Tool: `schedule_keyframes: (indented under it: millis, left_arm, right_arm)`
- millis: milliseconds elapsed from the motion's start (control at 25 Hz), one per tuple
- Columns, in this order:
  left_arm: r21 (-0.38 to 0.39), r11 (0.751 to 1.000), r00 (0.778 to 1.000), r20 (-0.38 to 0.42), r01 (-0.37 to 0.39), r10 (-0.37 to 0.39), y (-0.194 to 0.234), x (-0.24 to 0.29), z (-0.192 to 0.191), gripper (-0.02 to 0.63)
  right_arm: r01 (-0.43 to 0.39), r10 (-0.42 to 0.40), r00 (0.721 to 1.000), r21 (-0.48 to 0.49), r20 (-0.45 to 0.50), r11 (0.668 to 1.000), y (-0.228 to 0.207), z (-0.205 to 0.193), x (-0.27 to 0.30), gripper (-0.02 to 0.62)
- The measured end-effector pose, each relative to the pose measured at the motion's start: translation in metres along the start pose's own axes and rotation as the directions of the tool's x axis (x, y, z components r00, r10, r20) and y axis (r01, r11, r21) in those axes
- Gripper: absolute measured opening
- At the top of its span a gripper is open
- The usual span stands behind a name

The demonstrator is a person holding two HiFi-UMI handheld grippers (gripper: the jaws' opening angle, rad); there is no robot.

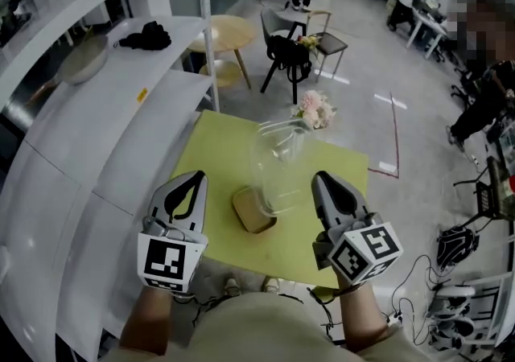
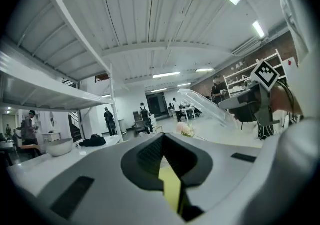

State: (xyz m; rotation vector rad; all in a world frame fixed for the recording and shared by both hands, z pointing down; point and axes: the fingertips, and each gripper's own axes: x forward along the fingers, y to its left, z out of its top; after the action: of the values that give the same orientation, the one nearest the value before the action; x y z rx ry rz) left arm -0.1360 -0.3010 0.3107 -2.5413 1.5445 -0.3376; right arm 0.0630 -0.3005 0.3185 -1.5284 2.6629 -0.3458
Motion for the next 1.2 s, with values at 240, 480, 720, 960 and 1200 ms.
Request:
schedule_keyframes:
  millis: [240,480,720,960,1200]
  left_arm:
    - [-0.036,0.999,0.997,0.081,-0.017,0.020,0.004,-0.031,0.042,0.006]
    - [-0.013,1.000,0.997,0.082,-0.014,0.015,0.000,-0.047,0.036,0.006]
    - [-0.035,0.999,0.999,0.038,-0.001,0.003,-0.009,-0.050,0.016,0.006]
    - [-0.059,0.998,1.000,-0.002,-0.002,0.002,-0.012,-0.047,0.008,0.006]
    - [-0.068,0.998,1.000,-0.009,0.006,-0.006,-0.011,-0.044,0.006,0.006]
  right_arm:
    - [0.009,0.002,0.997,-0.139,0.078,0.990,0.027,0.033,-0.035,0.025]
    - [0.045,-0.022,0.992,-0.175,0.128,0.984,0.034,0.038,-0.054,0.023]
    - [0.056,-0.042,0.995,-0.162,0.090,0.985,0.026,0.021,-0.055,0.023]
    - [0.056,-0.049,0.998,-0.155,0.049,0.986,0.020,0.009,-0.052,0.023]
    - [0.059,-0.055,0.998,-0.157,0.030,0.986,0.016,0.005,-0.051,0.023]
